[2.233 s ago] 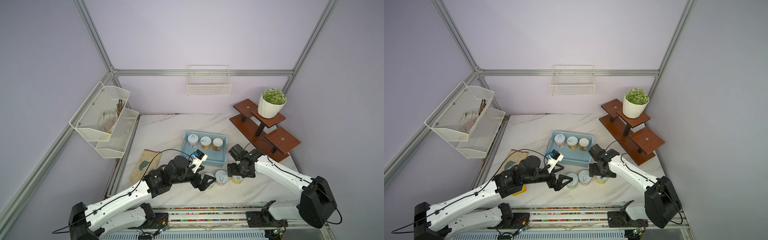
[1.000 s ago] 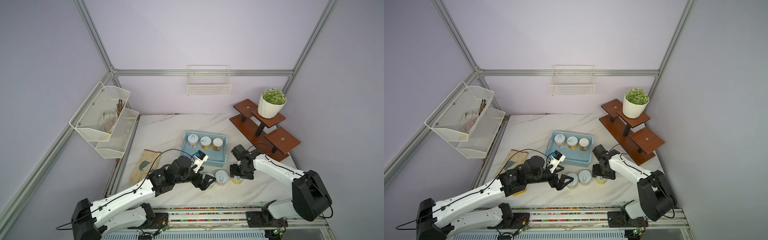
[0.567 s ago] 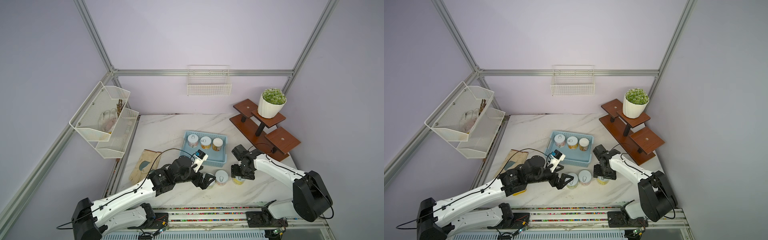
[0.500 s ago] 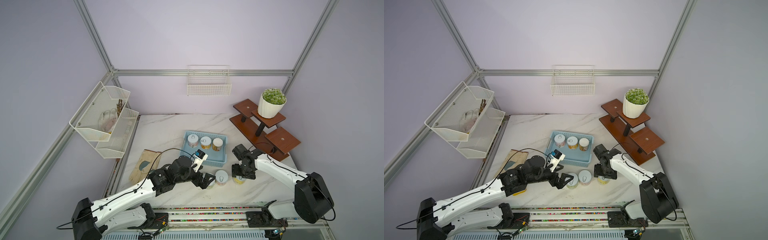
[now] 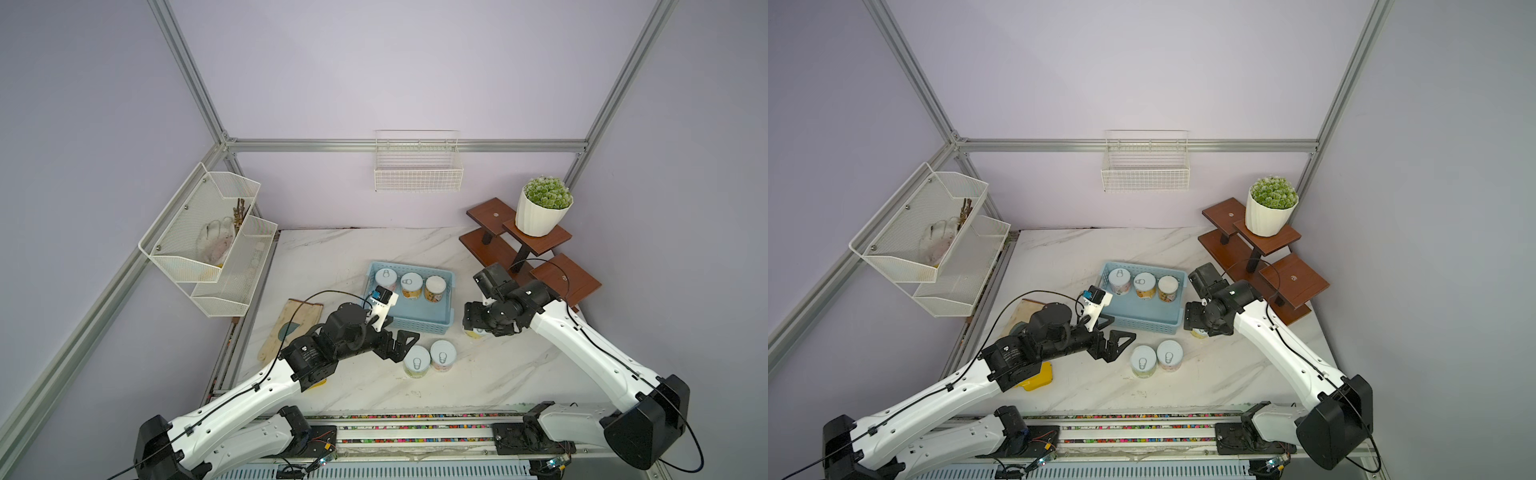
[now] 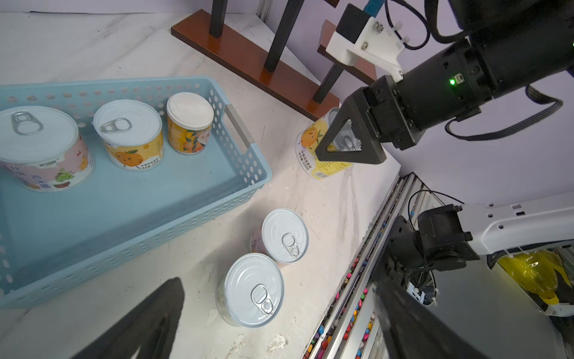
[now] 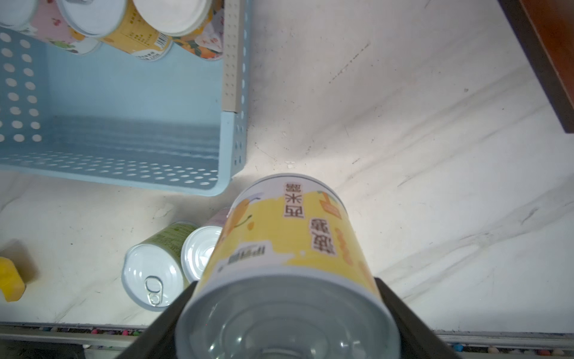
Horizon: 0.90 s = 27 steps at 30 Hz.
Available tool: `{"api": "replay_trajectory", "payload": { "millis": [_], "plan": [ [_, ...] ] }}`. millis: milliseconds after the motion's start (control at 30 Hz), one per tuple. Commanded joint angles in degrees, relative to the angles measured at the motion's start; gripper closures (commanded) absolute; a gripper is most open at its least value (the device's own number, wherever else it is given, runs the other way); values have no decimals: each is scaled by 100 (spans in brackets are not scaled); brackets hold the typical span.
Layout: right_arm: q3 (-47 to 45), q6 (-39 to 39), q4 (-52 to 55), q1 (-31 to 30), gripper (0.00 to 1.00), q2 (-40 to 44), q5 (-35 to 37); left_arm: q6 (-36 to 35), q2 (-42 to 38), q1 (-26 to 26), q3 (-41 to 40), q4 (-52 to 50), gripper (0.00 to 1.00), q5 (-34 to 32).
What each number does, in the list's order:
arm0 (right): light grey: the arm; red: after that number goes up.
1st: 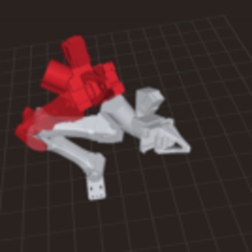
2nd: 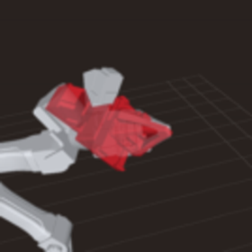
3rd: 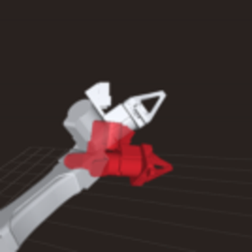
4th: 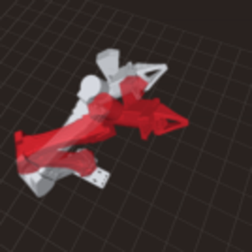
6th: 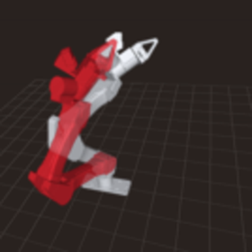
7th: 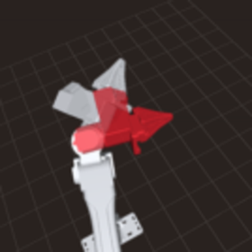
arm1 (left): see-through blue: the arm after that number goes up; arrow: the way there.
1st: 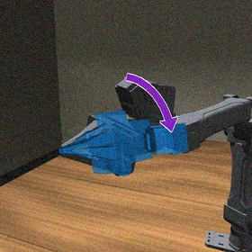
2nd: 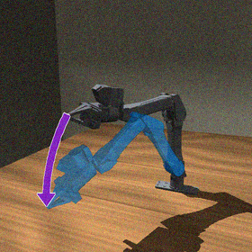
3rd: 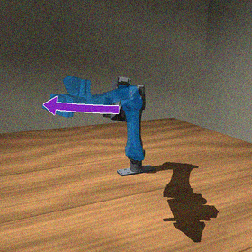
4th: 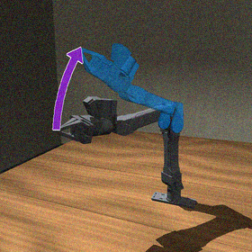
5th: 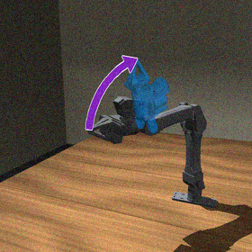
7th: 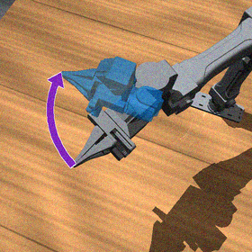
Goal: Put the canned food in the basket
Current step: Pick up the canned food from the center of the board, then place the canned food in the basket.
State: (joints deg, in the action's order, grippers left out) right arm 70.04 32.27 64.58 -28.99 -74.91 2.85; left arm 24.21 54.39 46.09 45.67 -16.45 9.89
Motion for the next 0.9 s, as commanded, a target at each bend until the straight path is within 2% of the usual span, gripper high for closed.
{"api": "replay_trajectory", "payload": {
  "millis": [0, 100, 333, 867],
  "plan": [
    [614, -11, 11, -276, 45, -361, -2, -152, -120, -389, -112, 414, 0, 553],
    [1122, 11, 29, -502, 45, -820, 61, -213, -98, -619, -97, 458, 0, 748],
    [2171, 271, 49, -727, 48, -1994, 276, -298, -120, -770, -67, 382, 0, 910],
    [2702, 796, -302, -772, 48, -3128, 411, -242, -511, -827, -320, 284, 0, 933]
  ]
}}
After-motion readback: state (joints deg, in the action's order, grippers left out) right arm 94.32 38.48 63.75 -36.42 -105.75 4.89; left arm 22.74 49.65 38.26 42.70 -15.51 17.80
